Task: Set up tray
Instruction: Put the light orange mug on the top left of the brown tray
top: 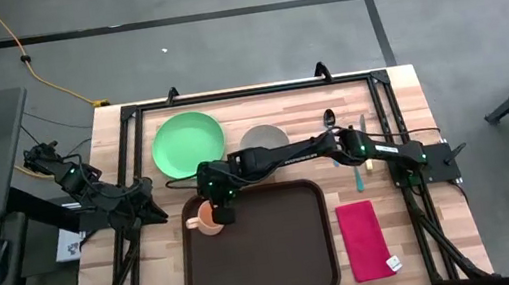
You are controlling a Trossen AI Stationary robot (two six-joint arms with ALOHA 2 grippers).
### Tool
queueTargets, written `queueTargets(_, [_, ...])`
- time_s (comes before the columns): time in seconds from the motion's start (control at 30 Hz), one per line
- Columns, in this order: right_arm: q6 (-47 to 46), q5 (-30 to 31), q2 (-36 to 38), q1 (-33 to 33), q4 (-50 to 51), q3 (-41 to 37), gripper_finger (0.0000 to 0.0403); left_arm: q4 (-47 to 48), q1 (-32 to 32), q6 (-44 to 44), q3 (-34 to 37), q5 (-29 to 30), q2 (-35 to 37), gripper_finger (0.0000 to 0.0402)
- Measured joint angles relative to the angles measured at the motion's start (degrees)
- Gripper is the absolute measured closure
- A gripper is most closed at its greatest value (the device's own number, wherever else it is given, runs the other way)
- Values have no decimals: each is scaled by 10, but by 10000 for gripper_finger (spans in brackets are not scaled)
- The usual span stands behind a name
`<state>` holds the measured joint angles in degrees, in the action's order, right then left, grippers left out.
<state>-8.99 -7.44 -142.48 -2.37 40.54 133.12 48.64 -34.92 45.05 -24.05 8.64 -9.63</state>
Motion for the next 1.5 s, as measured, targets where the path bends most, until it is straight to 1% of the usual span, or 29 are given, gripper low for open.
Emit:
queueTargets(0.53, [-10, -8, -3, 0, -8, 0, 403, 0, 0, -4, 0, -1, 0, 298])
queueTargets(1.3, [1, 5, -3, 2, 1, 0, 402, 0, 0, -4, 0, -1, 0, 298])
queueTargets(1.4, [1, 5, -3, 3, 1, 0, 395, 0, 0, -4, 0, -1, 0, 298])
queueTargets(1.5, [1, 4, -3, 4, 0, 0, 378, 0, 0, -4, 0, -1, 0, 298])
